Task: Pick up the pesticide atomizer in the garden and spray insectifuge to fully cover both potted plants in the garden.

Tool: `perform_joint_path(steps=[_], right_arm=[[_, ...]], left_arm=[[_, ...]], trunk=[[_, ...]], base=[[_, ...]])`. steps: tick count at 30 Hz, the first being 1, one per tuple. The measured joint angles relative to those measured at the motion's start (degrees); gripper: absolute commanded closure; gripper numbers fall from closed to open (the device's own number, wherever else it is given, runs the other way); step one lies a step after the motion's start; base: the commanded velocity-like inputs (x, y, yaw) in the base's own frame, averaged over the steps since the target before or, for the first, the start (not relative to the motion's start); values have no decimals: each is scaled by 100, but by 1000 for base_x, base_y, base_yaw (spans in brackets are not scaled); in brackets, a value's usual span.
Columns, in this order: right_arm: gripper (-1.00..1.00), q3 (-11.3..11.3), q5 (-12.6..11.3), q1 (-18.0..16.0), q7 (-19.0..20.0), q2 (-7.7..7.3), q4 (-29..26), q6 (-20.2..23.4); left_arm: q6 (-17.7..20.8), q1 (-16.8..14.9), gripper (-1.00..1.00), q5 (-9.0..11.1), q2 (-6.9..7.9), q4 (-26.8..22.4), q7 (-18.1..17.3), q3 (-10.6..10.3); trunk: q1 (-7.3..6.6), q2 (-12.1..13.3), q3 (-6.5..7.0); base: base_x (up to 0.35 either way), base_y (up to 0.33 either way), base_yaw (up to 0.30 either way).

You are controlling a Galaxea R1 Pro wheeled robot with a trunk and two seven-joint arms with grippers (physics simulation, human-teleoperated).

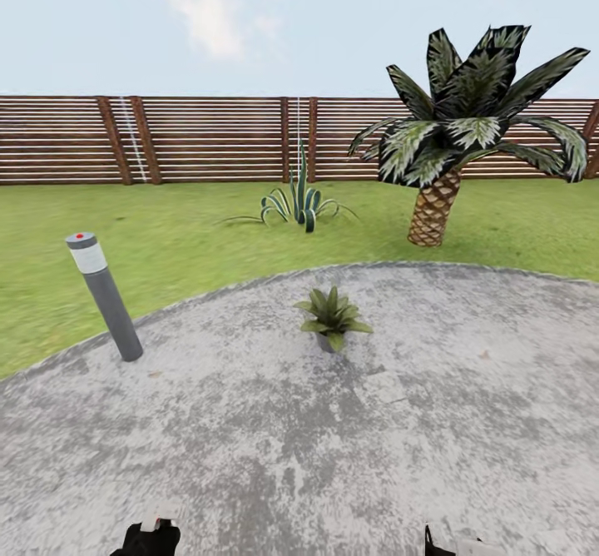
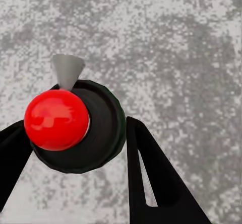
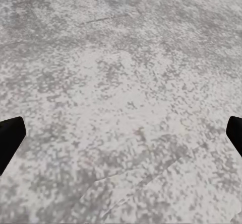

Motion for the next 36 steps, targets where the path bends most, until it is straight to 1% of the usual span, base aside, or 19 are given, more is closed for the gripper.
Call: perform_joint_path(steps=[32,36], right_arm=[[-100,0,-6,0,-4,0,-4,0],[-100,1,-8,0,-4,0,-6,2]], left_arm=[[0,0,100,0,0,0,0,1],[-2,0,100,0,0,0,1,0]], trunk=[[0,0,0],[0,0,0]], base=[[336,0,0],[308,153,0]])
